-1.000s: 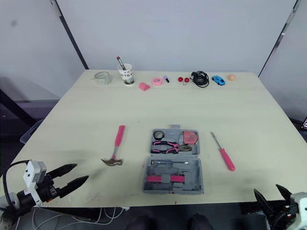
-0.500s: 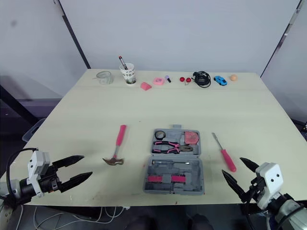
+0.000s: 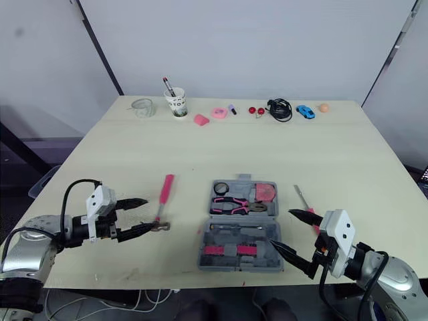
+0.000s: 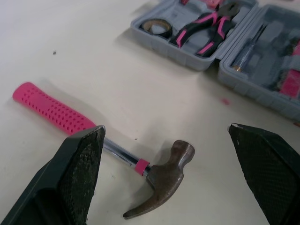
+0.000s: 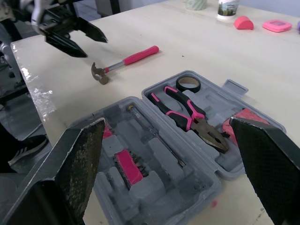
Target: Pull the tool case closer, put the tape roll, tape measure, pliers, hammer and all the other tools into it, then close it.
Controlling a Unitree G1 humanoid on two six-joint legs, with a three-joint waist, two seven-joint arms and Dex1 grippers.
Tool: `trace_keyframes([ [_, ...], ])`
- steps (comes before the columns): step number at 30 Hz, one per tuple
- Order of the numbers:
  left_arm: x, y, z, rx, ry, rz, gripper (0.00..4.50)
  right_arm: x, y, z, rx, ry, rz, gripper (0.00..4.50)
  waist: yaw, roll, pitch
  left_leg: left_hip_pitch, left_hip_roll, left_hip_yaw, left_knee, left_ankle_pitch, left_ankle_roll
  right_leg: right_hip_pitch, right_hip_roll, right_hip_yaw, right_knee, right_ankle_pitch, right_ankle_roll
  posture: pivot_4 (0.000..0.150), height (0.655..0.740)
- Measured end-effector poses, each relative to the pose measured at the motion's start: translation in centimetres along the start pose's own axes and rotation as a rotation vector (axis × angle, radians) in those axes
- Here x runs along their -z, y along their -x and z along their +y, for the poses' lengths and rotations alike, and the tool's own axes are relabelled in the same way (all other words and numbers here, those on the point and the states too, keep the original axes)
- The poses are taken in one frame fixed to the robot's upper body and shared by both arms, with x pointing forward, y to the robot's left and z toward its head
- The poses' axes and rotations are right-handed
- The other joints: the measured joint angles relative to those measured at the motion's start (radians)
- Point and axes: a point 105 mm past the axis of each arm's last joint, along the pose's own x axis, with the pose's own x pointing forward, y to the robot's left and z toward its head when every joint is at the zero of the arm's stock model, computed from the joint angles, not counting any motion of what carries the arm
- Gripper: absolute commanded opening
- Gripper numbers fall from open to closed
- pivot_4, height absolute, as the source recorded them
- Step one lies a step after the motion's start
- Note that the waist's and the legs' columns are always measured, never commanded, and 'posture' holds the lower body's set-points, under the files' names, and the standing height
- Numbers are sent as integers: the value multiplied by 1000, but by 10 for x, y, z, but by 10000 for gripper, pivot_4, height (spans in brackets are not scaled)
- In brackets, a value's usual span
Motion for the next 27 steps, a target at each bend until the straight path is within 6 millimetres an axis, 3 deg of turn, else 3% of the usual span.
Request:
trace_keyframes([
  [2,-12,-12,18,-130,31,6,45000,-12,-7,-5,-15,49,-30,44602,3,0,0,-1,1,-3,5,0,0,2,2,-1,2,0,0,1500,7400],
  [5,-14,-20,22,-223,63,21,45000,-12,-8,-6,-14,53,-28,44602,3,0,0,-1,0,-4,5,0,0,3,2,-1,1,0,0,1500,7400],
  [9,-1,-33,10,-341,158,67,45000,-13,-8,-9,-11,60,-29,44602,-2,0,0,-1,1,-5,5,0,0,3,2,-1,1,0,1,1500,7400],
  [13,14,-32,0,-455,219,137,45000,-13,-7,-9,-13,68,-24,44602,0,0,0,-1,1,-7,5,0,0,4,3,-3,2,0,0,1500,7400],
  [21,19,-46,-11,-587,325,144,45000,-12,-6,-9,-13,84,-17,44602,10,0,0,0,0,-10,7,0,0,6,3,-3,2,0,0,1500,7400],
  [27,16,-50,-4,-647,333,140,45000,-8,-5,-12,-17,81,-10,44602,13,0,0,0,0,-11,7,0,0,7,3,-4,2,0,0,1500,7400],
])
